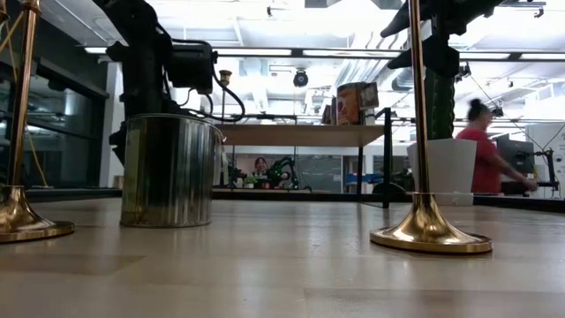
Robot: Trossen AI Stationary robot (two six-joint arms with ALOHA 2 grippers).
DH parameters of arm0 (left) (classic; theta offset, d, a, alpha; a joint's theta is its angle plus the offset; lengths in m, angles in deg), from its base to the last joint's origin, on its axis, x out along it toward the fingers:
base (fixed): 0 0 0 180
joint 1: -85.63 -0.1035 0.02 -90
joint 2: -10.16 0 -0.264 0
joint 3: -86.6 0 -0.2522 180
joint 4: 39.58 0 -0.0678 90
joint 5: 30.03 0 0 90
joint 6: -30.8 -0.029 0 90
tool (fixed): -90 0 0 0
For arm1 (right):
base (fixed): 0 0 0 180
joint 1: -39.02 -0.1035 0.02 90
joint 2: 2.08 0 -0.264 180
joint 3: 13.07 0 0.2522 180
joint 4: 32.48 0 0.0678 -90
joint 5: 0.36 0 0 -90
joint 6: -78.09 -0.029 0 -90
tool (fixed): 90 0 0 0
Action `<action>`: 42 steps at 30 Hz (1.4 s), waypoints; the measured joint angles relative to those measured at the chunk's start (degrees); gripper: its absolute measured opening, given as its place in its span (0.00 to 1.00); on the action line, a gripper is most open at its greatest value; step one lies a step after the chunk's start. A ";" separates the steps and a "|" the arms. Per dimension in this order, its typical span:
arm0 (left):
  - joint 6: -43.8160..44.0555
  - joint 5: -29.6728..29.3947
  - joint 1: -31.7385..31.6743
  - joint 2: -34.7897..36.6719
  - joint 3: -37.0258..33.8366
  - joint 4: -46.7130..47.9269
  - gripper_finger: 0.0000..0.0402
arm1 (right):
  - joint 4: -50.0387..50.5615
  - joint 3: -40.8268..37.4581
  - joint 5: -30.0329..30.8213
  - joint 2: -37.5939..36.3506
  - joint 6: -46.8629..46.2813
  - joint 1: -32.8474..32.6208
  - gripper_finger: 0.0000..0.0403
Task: Pick & Place candle stick holders
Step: Put the silver scented candle on the shelf
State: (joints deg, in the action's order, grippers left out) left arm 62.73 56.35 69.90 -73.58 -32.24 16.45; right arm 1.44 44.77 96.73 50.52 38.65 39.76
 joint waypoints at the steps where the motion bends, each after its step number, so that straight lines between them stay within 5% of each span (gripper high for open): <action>1: 0.07 -0.17 0.00 0.00 0.00 -0.38 0.96 | 0.00 0.00 0.00 0.00 0.00 0.00 0.62; 24: 0.40 -1.40 0.00 0.09 0.00 -0.12 0.88 | 0.24 0.00 -0.02 0.00 0.21 0.00 0.62; 42: -1.78 5.04 1.64 11.62 -0.02 6.99 0.88 | 1.51 0.00 -0.22 0.00 0.20 0.01 0.62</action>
State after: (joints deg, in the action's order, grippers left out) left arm 60.95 61.39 71.54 -61.96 -32.26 23.44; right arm 2.95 44.77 96.51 50.52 38.84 39.77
